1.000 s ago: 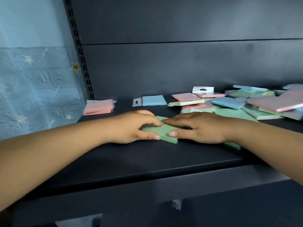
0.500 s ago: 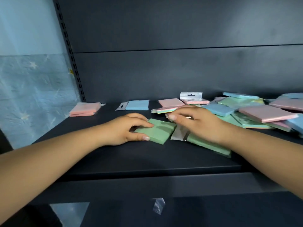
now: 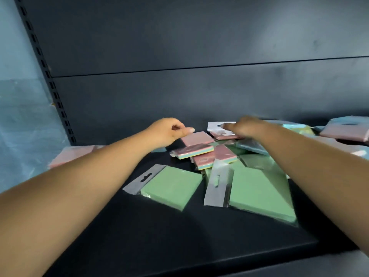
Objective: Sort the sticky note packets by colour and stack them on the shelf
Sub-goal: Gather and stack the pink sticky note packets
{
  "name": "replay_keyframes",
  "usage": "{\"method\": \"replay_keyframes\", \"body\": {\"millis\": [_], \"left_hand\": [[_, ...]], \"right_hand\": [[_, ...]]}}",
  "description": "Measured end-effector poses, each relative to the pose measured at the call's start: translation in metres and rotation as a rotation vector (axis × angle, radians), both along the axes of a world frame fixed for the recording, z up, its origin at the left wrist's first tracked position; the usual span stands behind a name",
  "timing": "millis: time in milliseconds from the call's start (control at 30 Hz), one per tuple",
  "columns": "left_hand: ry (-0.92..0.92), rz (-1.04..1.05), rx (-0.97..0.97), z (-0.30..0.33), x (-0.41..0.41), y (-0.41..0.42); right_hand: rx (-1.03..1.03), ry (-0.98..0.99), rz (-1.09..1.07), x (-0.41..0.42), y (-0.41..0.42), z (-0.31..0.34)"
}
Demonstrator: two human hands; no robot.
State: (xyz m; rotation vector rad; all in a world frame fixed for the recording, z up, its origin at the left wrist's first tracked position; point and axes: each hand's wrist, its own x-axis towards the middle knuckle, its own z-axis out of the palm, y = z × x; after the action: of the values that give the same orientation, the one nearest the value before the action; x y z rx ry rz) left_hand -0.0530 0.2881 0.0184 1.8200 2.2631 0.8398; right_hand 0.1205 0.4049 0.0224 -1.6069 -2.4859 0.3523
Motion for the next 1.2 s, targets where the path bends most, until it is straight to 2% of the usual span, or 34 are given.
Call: {"method": "replay_keyframes", "body": {"millis": [100, 233, 300, 400, 500, 600, 767, 933, 1200], "left_hand": [[0.099, 0.066, -0.110, -0.007, -0.006, 0.027], [0.336, 0.150, -0.228, -0.013, -0.017, 0.052], [0.356, 0.258, -0.325, -0.017, -0.021, 0.063], [0.314, 0.357, -0.420, -0.021, -0.015, 0.073], [0.348, 0.370, -0.530, -0.022, -0.005, 0.081], [0.370, 0.424, -0.639, -0.024, -0.002, 0.091], [0.212, 0.373, -0.669, -0.025, -0.001, 0.102], [0.115, 0.374, -0.650, -0.028, -0.001, 0.102], [0.041, 0.369, -0.454, -0.039, -0.010, 0.097]], "right_hand": [[-0.012, -0.053, -0.058, -0.005, 0.016, -0.006], [-0.066, -0.028, -0.080, -0.011, 0.039, -0.022], [-0.065, 0.008, -0.082, -0.012, 0.038, -0.022], [-0.127, 0.197, -0.112, -0.009, 0.036, -0.018], [-0.144, 0.471, -0.183, -0.004, 0.037, -0.018], [-0.188, 0.666, -0.213, -0.004, 0.043, -0.021], [-0.214, 0.864, -0.235, 0.002, 0.047, -0.018], [-0.217, 0.923, -0.242, 0.006, 0.049, -0.019], [-0.202, 1.031, -0.229, 0.010, 0.046, -0.015]]}}
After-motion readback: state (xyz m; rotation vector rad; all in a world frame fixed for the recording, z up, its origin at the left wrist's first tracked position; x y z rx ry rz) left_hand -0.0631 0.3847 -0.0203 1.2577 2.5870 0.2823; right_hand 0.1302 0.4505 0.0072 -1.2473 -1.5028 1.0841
